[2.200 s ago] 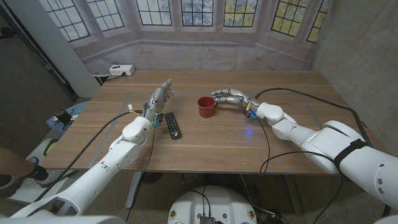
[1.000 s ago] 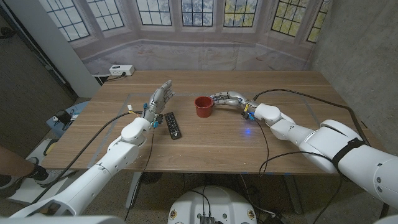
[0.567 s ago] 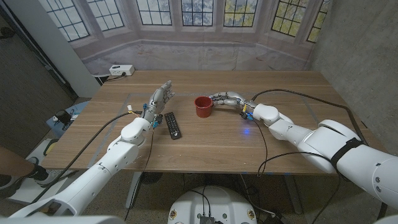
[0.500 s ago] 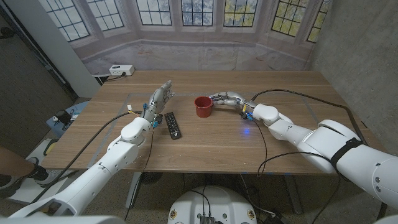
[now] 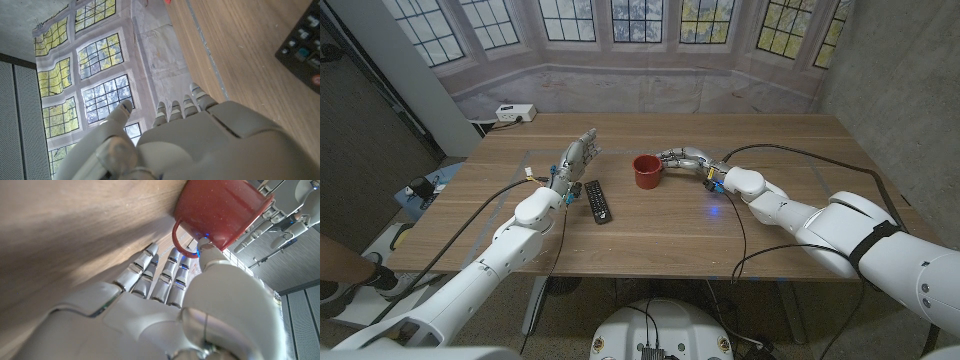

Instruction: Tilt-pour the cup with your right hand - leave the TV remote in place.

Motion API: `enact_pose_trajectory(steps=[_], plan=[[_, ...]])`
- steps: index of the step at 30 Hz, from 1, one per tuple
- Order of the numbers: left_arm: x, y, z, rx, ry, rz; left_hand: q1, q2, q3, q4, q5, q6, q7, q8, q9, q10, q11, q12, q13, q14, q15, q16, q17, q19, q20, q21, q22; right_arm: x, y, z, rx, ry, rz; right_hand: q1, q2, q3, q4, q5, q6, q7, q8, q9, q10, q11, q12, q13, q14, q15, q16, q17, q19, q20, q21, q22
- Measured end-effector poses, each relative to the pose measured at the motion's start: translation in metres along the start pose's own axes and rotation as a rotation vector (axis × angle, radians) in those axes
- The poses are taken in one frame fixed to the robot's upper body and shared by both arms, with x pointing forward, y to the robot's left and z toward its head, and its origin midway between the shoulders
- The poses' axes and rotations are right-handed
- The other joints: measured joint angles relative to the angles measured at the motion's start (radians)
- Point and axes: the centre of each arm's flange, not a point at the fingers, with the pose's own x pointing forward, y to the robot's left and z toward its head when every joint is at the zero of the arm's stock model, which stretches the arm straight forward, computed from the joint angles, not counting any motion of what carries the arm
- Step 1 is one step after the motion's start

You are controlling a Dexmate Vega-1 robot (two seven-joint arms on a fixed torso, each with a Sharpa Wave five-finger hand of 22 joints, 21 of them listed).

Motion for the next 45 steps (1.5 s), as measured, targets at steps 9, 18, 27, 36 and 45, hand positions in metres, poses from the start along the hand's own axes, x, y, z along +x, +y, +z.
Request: enact_pose_trajectory(steps=[9, 18, 27, 36, 45], plan=[[0.0028, -0.0007, -0.0003, 0.0, 0.002, 0.0, 0.0, 0.0, 0.004, -0.004, 0.0, 0.004, 0.004, 0.0, 0.005, 0.005, -0.005, 0.0, 0.0, 0.005, -0.005, 0.0, 0.0, 0.005, 0.005, 0.0, 0.0, 0.0004, 0.0003, -0.0009, 0.0, 0.005, -0.006, 0.013, 0.005, -0.007, 0.001, 0.0, 0.043, -0.008, 0.011, 0.0, 0.05, -0.007, 0.006, 0.0, 0.03, -0.002, 0.013, 0.003, 0.007, 0.0, 0.0, 0.0], [0.0054, -0.0019, -0.0005, 0.002, 0.005, -0.005, 0.007, 0.007, 0.007, -0.007, 0.0, 0.013, 0.002, 0.0, 0.005, 0.018, -0.007, 0.0, 0.0, 0.005, -0.005, 0.0, 0.0, 0.005, 0.005, 0.0, 0.0, -0.0015, 0.0019, -0.0027, 0.001, 0.004, -0.01, 0.021, 0.013, -0.017, 0.0, 0.0, 0.075, -0.012, 0.018, 0.0, 0.08, -0.012, 0.01, 0.0, 0.05, -0.004, 0.023, 0.007, 0.009, -0.002, 0.0, -0.003], [0.0061, -0.0023, -0.0018, 0.002, 0.01, -0.007, 0.007, 0.007, 0.007, -0.007, 0.0, 0.023, 0.002, 0.0, 0.005, 0.023, -0.013, 0.004, 0.0, 0.009, -0.009, 0.0, 0.0, 0.005, 0.005, 0.0, 0.0, -0.0043, 0.0034, -0.0048, 0.003, 0.0, -0.014, 0.039, 0.02, -0.021, 0.004, 0.0, 0.107, -0.019, 0.026, 0.0, 0.114, -0.021, 0.013, 0.0, 0.066, -0.013, 0.03, 0.007, 0.018, 0.0, -0.003, -0.003], [0.0076, -0.0031, -0.0032, 0.0, 0.014, -0.011, 0.007, 0.007, 0.01, -0.01, 0.0, 0.033, 0.003, 0.0, 0.005, 0.034, -0.012, 0.004, 0.0, 0.014, -0.003, 0.0, 0.0, 0.005, 0.005, 0.0, 0.0, -0.0062, 0.0044, -0.0059, 0.003, -0.005, -0.021, 0.053, 0.027, -0.036, 0.003, 0.0, 0.156, -0.013, 0.033, 0.0, 0.167, -0.017, 0.02, 0.005, 0.084, -0.027, 0.048, 0.016, 0.027, -0.002, 0.003, -0.002], [0.0093, -0.0033, -0.004, -0.001, 0.016, -0.015, 0.007, 0.007, 0.01, -0.01, 0.0, 0.034, 0.002, 0.0, 0.005, 0.034, -0.012, 0.006, 0.0, 0.014, -0.004, 0.0, 0.0, 0.005, 0.005, 0.0, 0.0, -0.0072, 0.0048, -0.0061, -0.002, -0.01, -0.035, 0.074, 0.039, -0.048, 0.004, 0.0, 0.221, -0.008, 0.051, 0.0, 0.224, -0.014, 0.032, 0.005, 0.13, -0.039, 0.07, 0.022, 0.041, -0.002, 0.013, 0.002]])
